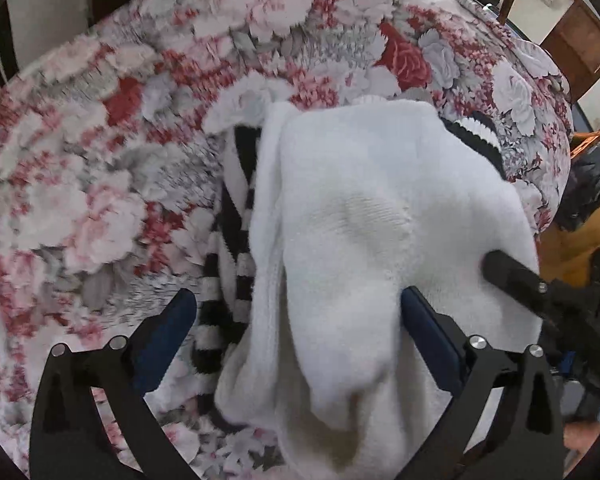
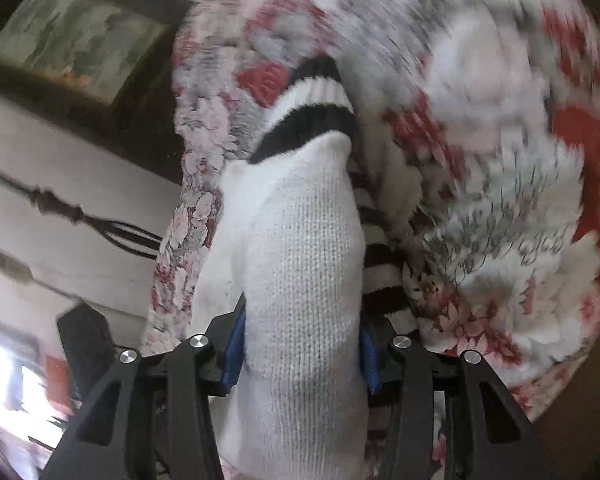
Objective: Fold small clothes
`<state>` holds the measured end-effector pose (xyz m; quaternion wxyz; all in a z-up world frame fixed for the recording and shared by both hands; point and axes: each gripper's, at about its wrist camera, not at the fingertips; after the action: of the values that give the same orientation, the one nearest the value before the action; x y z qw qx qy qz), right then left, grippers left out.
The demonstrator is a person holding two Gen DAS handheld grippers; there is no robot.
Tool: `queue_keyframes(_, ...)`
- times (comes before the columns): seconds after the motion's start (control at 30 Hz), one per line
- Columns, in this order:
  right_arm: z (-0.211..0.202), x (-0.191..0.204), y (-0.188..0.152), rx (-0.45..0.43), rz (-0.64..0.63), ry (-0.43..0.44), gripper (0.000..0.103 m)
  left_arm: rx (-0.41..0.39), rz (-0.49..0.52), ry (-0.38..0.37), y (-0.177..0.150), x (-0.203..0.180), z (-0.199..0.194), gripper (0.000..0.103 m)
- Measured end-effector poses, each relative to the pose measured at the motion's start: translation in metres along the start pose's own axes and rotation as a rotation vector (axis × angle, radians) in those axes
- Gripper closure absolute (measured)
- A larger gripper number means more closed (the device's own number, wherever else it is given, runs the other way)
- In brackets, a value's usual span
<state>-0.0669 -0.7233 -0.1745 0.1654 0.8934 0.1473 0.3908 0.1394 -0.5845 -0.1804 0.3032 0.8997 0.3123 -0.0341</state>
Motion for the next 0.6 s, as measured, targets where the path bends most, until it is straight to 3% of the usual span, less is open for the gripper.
queue_keyframes(0.13,-0.03,0.038,-0.011,-0.104,-0.202,-0.102,0.061,-0.086,0.078,0.114,-0.006,0.0,-0.028,0.004)
queue_keyframes(0.2,-0.048,0.044,-0.012,-0.166,-0.233,-0.125,0.065,-0.102,0.079,0.134,-0.012,0.002,-0.035,0.004)
queue_keyframes(0.3,-0.061,0.043,-0.01,-0.224,-0.228,-0.13,0.081,-0.072,0.06,0.16,-0.02,0.006,-0.032,0.004)
queue_keyframes(0.47,-0.021,0.025,-0.017,-0.094,-0.275,-0.267,0.086,-0.087,0.139,0.239,-0.031,-0.009,-0.023,0.004)
queue_keyframes(0.6,-0.018,0.008,-0.014,-0.082,-0.214,-0.271,0.075,-0.117,0.188,0.293,-0.036,-0.019,-0.02,0.004)
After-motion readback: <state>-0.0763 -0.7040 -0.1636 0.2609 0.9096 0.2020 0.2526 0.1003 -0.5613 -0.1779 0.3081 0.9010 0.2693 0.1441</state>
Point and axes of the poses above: each gripper's, at about its wrist camera, not at the fingertips, and z roughly the way its jaws point, x to its left, y to its top, and after that the axes turned 6 degrees about -x, right-handed
